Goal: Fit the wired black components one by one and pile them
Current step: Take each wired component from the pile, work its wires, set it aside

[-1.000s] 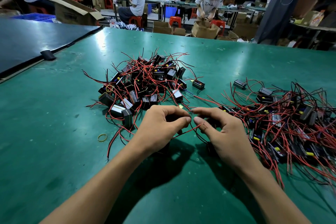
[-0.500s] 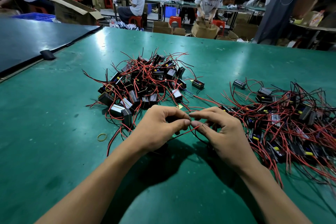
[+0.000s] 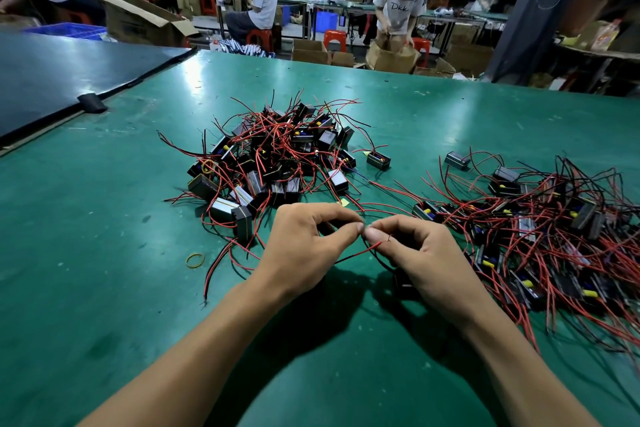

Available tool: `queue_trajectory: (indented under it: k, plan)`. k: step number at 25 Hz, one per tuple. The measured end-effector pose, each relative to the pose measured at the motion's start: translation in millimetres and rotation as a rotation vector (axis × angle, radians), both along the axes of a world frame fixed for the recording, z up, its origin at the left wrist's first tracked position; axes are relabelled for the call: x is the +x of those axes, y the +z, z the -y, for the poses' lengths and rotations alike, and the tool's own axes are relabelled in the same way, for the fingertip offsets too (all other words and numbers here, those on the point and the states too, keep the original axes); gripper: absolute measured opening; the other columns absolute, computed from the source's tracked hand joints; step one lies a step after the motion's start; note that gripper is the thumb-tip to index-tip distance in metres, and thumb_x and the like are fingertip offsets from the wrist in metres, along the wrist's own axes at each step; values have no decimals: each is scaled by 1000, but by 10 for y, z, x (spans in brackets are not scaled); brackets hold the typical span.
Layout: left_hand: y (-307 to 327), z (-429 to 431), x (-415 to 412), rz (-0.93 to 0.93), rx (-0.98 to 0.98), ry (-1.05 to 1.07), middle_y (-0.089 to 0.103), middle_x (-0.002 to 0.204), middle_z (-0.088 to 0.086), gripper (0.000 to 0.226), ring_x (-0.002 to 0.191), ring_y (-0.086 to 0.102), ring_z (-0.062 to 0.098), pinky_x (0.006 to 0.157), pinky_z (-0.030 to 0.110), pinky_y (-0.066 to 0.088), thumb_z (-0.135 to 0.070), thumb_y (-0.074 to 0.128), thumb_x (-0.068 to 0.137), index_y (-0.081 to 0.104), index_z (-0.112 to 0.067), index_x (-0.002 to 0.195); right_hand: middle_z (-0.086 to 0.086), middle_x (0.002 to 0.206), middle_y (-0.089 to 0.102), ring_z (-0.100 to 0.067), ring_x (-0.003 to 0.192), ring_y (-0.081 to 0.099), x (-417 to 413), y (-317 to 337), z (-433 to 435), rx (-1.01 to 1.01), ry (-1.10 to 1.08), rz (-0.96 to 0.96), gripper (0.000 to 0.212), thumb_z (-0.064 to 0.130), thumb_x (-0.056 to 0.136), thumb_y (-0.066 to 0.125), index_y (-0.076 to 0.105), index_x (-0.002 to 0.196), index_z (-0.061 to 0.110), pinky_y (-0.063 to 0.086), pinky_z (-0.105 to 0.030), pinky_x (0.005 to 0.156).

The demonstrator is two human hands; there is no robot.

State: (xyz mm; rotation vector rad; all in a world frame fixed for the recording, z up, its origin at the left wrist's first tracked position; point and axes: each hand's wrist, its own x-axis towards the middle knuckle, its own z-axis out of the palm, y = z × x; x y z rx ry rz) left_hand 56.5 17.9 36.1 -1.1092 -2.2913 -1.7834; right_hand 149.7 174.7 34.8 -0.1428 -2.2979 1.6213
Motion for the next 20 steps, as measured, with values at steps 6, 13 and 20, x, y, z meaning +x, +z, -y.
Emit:
queue_trajectory:
  k: [6,13,20]
  plan:
    - [-24,-5,-28,8,-22,26,68,63,0,8,49,48,7,46,24,41,-13,73,83,76,-17,77,20,87,67,0,68,59,-18,-65,-26,533,-165,-296,23,17,82,82,75,101,27,43,-11,68]
    - [-52,-24,-18,-173,-28,0,68,64,-14,7,52,56,1,52,11,41,-11,76,80,78,-18,79,16,73,62,-2,65,54,-24,-82,42,480,-227,-276,12,23,93,67,69,81,22,40,-14,61]
    - [-61,-23,-17,-82,-5,31,69,67,-12,7,52,54,-2,53,8,39,-12,75,81,78,-18,78,12,79,68,-5,58,54,-37,-80,93,232,-252,-252,10,19,88,76,70,91,26,43,-14,59]
